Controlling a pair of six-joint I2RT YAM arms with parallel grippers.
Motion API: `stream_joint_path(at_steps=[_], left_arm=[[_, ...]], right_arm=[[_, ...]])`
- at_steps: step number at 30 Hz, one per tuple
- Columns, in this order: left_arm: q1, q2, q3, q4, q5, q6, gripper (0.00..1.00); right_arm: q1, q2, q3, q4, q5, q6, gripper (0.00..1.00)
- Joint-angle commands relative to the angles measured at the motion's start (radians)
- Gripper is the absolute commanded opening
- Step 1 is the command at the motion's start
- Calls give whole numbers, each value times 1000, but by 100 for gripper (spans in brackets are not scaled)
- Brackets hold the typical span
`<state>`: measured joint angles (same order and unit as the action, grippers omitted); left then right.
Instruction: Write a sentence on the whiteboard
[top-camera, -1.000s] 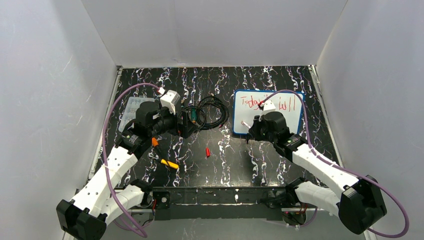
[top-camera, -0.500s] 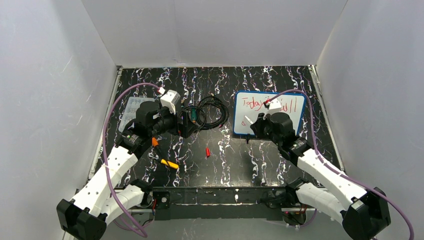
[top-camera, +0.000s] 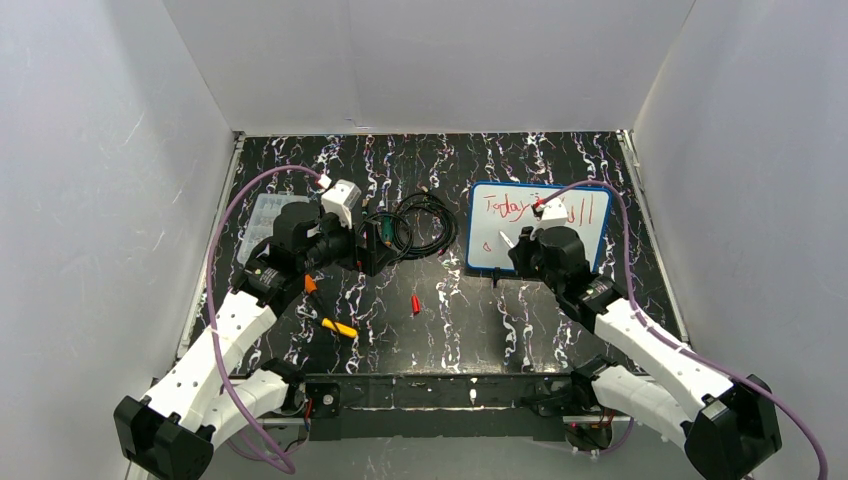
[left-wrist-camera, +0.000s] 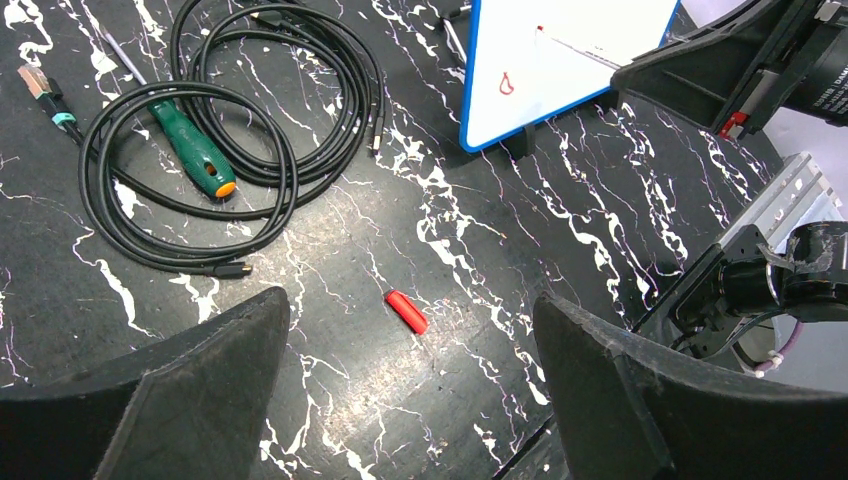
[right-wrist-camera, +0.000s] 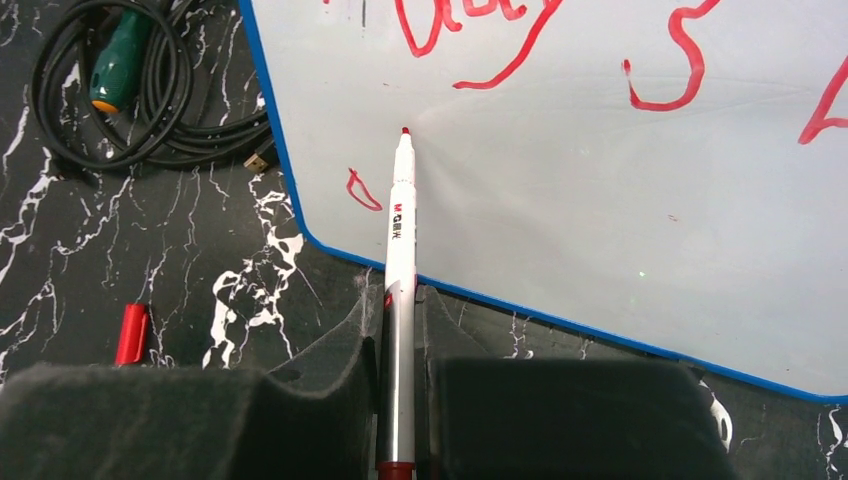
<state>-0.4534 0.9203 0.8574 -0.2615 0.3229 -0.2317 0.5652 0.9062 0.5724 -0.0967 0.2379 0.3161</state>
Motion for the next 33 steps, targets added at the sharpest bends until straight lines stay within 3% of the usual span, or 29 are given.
stream_joint_path(at_steps=[1, 10, 33], left_arm=[[2, 0, -9, 10, 15, 3, 90], [2, 1, -8, 10, 15, 3, 90], [3, -3, -9, 11, 17, 2, 90]], right_arm=[[-1, 24, 4, 32, 44, -1, 1], [-1, 65, 40, 62, 9, -38, 1], [-1, 45, -47, -66, -32, -2, 1]])
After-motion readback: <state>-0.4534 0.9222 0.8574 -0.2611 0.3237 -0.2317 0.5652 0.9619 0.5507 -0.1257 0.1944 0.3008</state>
